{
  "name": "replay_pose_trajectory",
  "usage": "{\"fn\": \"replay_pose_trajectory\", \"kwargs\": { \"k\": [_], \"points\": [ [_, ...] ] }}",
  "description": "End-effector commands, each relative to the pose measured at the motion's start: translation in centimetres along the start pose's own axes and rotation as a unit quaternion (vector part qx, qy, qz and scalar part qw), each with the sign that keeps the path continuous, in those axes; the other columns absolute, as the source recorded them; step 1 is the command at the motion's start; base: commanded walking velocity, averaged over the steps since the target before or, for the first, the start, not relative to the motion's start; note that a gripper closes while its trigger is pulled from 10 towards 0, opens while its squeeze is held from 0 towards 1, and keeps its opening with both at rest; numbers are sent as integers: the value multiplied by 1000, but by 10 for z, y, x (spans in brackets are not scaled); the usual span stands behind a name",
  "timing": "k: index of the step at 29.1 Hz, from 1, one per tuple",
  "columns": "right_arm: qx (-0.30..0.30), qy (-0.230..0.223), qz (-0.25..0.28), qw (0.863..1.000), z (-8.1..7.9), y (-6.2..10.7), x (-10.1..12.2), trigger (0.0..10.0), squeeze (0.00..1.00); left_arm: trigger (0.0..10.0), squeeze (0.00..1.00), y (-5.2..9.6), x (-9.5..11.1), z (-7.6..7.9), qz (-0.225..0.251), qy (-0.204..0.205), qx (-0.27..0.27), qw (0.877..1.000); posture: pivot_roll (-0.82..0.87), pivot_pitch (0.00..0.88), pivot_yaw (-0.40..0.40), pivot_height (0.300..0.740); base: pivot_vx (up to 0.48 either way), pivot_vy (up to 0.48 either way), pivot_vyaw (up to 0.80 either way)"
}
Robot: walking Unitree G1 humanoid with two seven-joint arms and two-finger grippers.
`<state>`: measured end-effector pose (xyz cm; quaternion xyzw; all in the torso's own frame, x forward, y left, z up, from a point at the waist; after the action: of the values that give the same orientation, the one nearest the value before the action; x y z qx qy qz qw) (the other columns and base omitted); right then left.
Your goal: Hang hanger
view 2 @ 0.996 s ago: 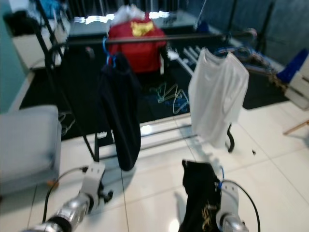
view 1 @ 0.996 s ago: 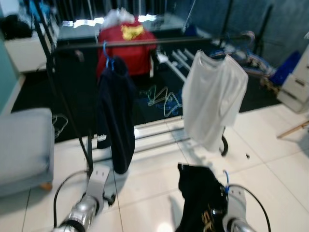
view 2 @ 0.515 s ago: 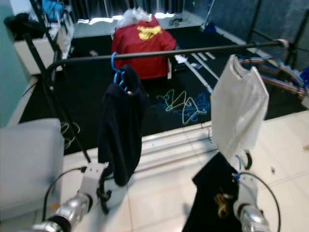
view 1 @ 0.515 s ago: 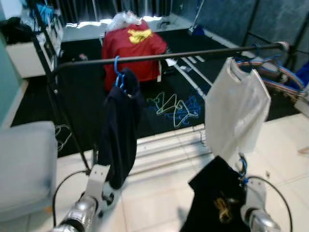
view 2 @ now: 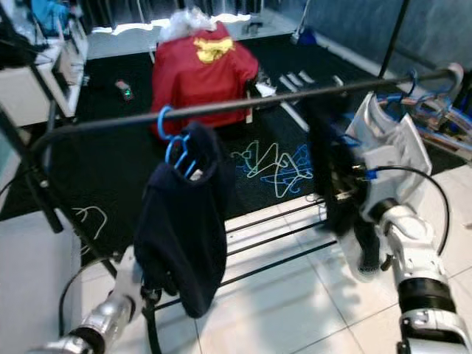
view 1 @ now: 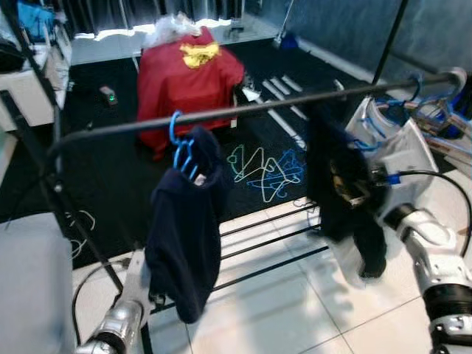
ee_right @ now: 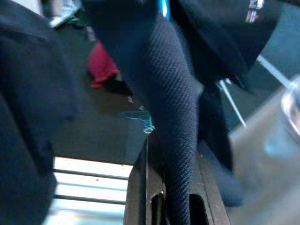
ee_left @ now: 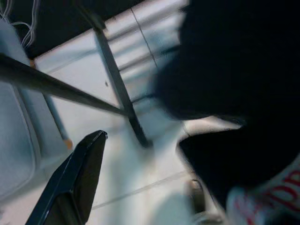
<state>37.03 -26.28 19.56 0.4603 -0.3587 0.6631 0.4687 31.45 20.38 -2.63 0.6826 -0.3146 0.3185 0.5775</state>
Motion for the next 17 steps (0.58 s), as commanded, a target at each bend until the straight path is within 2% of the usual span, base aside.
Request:
{"fn": "replay_pose_trajectory", "kwargs": {
  "k": [1, 3, 8, 12, 17],
  "points": [
    [17, 5, 56, 998, -2, -7, 32, 10000, 0, 10000, 0, 5, -27, -21, -46, 28, 46, 998, -28, 77, 9, 740, 0, 0, 0],
    [5, 13, 66, 998, 4, -9, 43, 10000, 0, 10000, 0, 5, -28, -23, -50, 36, 51, 997, -30, 80, 10, 740, 0, 0, 0],
    [-26, 14, 62, 998, 19, -10, 55, 10000, 0, 10000, 0, 5, -27, -20, -50, 33, 47, 997, -28, 83, 11, 740, 0, 0, 0],
    [-42, 6, 28, 999, 31, -14, 61, 10000, 0, 10000, 0, 4, -25, -20, -46, 33, 41, 998, -24, 90, 11, 740, 0, 0, 0],
    [-60, 11, -12, 998, 40, -19, 56, 10000, 0, 10000, 0, 4, -23, -20, -44, 36, 40, 998, -17, 97, 10, 740, 0, 0, 0]
  ]
}}
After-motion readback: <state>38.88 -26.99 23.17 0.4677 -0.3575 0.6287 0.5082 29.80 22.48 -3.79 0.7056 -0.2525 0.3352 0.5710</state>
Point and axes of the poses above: a point about 5 cm out from each wrist's last joint towards the gripper, its own y axis pointing back from the gripper into the wrist, its own x axis along the axis of the wrist's last joint, z = x × y, the point moved 3 cm from there along -y, pointing out of the wrist towards the gripper, and after that the axes turned 2 degrees about y, right-handed, at the moved point
